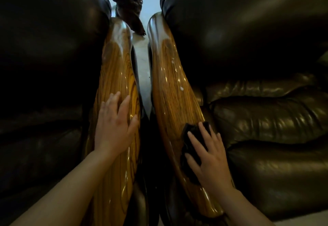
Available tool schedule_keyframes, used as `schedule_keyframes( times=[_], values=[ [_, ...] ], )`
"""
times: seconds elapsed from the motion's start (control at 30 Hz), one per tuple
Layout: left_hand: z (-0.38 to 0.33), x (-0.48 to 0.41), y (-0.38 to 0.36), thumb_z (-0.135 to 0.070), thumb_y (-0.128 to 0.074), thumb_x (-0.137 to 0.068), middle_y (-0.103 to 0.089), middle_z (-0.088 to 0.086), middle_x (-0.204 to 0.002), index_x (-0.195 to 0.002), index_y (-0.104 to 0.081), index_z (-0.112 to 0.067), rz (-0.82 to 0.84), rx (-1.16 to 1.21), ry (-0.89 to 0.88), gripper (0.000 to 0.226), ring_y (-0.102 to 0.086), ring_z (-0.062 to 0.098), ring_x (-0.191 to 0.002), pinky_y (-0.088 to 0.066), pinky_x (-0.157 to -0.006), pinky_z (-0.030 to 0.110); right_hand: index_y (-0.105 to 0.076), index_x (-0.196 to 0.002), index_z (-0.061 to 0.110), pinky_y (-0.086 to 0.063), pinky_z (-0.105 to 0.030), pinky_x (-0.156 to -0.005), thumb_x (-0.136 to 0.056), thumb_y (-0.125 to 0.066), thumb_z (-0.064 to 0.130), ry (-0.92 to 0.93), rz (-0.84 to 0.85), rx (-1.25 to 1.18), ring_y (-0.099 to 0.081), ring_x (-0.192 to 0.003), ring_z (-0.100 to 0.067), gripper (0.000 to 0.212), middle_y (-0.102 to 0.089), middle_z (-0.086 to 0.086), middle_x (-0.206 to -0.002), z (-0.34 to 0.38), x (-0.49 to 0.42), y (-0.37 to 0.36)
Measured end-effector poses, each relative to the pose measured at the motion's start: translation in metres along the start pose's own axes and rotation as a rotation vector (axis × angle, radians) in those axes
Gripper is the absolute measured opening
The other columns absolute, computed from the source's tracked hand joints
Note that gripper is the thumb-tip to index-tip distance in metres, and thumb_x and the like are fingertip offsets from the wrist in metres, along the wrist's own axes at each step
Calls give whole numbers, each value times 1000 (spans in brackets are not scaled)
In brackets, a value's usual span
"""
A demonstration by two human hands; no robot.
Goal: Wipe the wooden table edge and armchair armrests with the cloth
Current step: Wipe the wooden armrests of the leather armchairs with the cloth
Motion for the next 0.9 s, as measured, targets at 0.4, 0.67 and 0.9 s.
schedule_keyframes(
  times=[0.4,0.67,0.9],
  values=[
    [31,-75,-7,-54,-36,-95,-20,6,-161,-151,-22,-26,-104,68,298,64,-13,30,-149,-18,-119,53,-48,-145,14,-34,-42,-116,-93,-60,27,-125,-171,-119,-33,-146,-25,55,-34,-6,-159,-9,-104,11],
    [35,-75,-8,-56,-33,-93,-28,7,-157,-148,-28,-23,-148,20,289,64,-23,28,-146,-25,-116,53,-39,-149,21,-31,-22,-113,-81,-72,20,13,-214,-180,-22,-150,-14,76,-21,2,-163,1,-146,34],
    [35,-73,-8,-55,-32,-92,-27,6,-158,-148,-28,-24,-140,21,302,64,-21,27,-147,-23,-116,52,-37,-151,17,-25,-38,-122,-92,-59,45,183,9,-69,-19,-151,-9,68,-33,1,-160,25,-131,-5]
  ],
)
Point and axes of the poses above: each hand's wrist, its own x-axis away from the middle knuckle, its own y-axis out of the back of the hand, z = x × y, the point moved 10 cm from there along -x, towards the middle knuckle
